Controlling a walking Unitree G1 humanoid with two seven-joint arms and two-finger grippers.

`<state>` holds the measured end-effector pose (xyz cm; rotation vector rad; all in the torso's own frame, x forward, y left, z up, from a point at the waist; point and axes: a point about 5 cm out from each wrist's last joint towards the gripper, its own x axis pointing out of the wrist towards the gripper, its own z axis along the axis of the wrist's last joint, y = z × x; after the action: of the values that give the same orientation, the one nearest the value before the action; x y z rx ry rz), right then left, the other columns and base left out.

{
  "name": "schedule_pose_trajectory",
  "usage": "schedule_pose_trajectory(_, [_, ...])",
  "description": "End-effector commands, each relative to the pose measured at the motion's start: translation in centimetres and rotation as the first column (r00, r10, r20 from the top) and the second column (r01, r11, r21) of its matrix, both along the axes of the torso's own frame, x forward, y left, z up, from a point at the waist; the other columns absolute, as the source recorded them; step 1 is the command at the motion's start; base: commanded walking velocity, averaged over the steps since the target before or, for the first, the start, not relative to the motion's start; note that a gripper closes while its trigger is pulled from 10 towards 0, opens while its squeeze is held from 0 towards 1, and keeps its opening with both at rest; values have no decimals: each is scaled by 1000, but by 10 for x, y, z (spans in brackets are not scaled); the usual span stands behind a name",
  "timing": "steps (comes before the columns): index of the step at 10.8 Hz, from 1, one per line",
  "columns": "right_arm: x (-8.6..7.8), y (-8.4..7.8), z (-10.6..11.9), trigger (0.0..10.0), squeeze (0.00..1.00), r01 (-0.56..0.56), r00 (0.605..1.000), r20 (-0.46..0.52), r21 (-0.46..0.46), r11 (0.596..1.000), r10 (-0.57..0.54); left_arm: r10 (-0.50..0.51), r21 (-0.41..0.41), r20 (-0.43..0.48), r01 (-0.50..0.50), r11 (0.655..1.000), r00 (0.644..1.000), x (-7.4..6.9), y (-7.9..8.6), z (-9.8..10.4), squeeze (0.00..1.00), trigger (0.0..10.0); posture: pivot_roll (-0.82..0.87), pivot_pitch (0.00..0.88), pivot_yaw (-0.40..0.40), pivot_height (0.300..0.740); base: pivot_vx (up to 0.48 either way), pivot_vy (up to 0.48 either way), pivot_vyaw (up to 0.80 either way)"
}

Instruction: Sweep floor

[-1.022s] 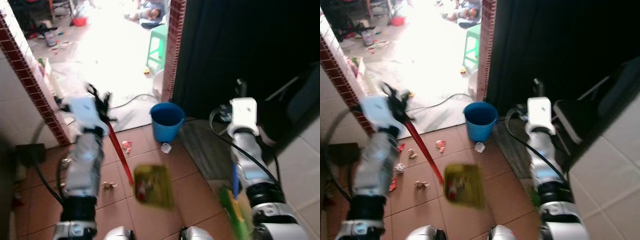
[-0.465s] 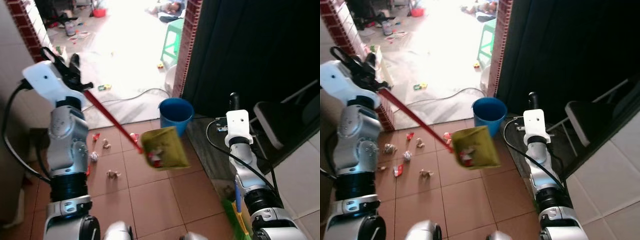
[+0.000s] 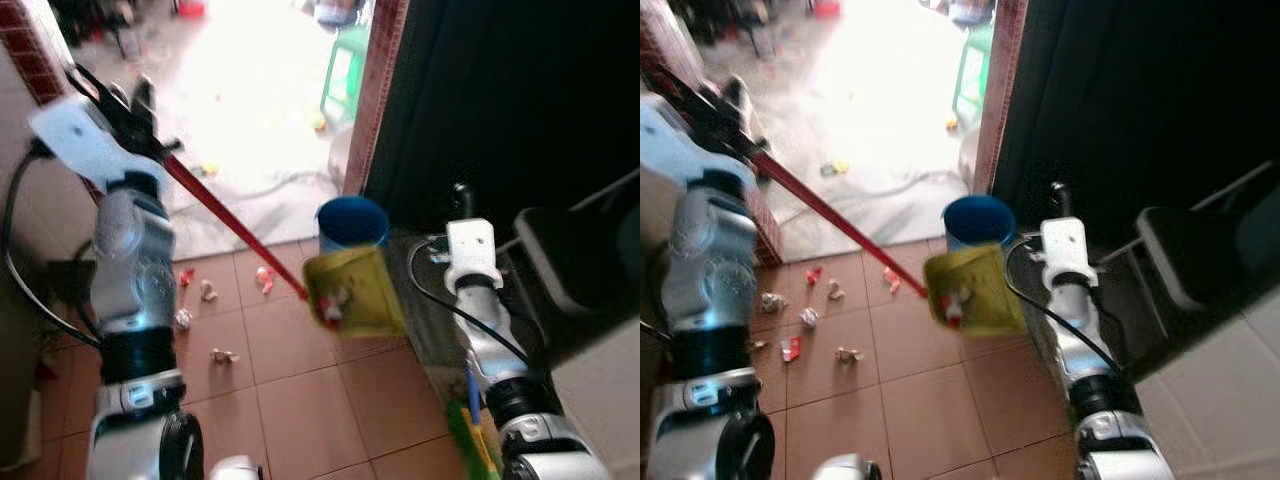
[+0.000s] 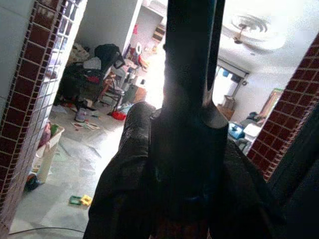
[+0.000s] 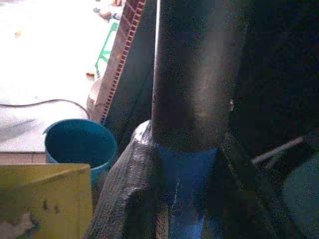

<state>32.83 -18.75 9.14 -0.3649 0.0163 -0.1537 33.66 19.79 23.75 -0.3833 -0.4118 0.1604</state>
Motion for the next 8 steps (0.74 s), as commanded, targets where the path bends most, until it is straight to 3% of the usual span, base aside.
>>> schedule_pose_trajectory(1, [5,-3,12,10000,0,-13,999,47,-41,999,15,11,-18,84,-9,1000,996,0,0,19,0,10000,11,0,-32,740,472,0,0])
schedule_pose_trajectory(4, [4,-2,12,10000,0,-14,999,52,-27,1000,15,18,-28,93,-15,999,995,2,2,22,0,10000,7,0,-29,740,471,0,0])
schedule_pose_trajectory(8, [5,8,20,10000,0,-97,991,100,62,993,90,37,-30,108,-34,999,993,4,6,27,0,10000,5,0,-29,740,451,0,0])
